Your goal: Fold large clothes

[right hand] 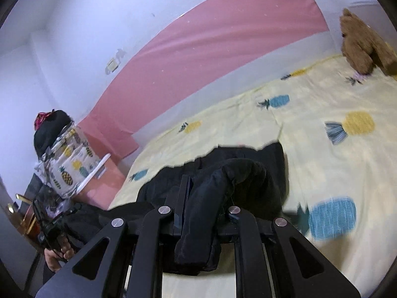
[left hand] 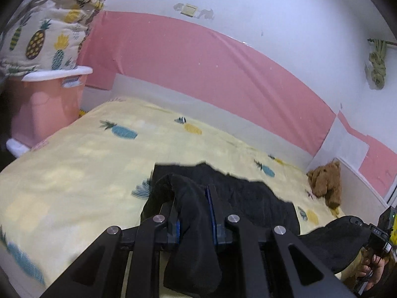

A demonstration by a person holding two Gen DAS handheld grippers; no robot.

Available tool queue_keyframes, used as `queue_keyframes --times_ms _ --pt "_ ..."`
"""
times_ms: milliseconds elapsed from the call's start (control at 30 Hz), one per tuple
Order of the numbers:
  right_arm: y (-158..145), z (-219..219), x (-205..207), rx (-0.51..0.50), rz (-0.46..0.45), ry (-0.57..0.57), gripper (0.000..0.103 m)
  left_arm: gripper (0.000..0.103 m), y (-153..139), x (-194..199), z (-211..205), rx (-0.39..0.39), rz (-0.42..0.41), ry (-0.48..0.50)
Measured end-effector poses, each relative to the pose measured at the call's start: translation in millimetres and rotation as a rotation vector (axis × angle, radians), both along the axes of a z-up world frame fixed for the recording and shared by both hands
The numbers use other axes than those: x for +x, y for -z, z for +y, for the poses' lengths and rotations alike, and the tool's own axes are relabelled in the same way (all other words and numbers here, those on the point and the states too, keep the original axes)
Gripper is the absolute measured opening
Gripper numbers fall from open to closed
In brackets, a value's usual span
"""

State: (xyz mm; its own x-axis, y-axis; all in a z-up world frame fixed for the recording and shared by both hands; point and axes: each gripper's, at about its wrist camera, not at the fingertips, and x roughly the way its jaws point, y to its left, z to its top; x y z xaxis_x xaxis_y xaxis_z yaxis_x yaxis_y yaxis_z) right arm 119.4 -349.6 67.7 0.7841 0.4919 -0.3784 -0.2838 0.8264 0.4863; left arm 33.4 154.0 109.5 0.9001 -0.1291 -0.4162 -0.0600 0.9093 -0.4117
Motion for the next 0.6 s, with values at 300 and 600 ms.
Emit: queue_keyframes --times_ms 300,600 --pt "3 24 145 -0.046 0.128 0.034 0.014 0.017 11 150 7 0.003 0.108 -0.046" --pt "103 31 244 -0.061 0.353 0.065 0.016 0.018 113 264 7 0.03 0.315 -0.06"
